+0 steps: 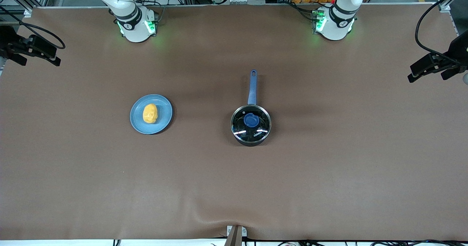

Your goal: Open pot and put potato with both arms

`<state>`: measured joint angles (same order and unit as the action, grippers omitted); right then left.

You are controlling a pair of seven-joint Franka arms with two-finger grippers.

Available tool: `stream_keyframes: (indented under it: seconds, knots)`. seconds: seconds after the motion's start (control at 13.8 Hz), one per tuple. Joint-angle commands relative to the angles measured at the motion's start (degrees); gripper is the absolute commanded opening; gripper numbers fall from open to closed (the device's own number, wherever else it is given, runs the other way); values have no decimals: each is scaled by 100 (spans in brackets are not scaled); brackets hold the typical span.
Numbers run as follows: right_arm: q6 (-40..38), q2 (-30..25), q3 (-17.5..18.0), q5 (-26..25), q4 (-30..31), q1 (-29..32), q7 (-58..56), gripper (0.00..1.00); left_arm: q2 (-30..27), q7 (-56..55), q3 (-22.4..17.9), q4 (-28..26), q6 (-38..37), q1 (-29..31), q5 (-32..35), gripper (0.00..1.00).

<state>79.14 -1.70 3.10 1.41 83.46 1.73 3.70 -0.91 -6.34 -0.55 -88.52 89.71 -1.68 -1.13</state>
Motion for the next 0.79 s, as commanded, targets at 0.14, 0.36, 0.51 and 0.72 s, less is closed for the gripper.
stream_keyframes:
  seconds: [0.14, 0.36, 0.51, 0.72]
  knots:
    - [-83, 47, -11, 0, -111, -23, -18, 100, -32, 63, 19, 10, -41, 10, -71, 100]
    - [-92, 47, -11, 0, -111, -23, -9, 100, 169, 2, 63, -8, -32, -69, -80, 100]
    - [-92, 55, -2, 0, -111, -23, -9, 100, 397, -164, 203, 27, 20, -191, -237, 100]
    - [-92, 55, -2, 0, -111, -23, -9, 100, 784, -1216, 607, 28, 432, -446, -203, 100]
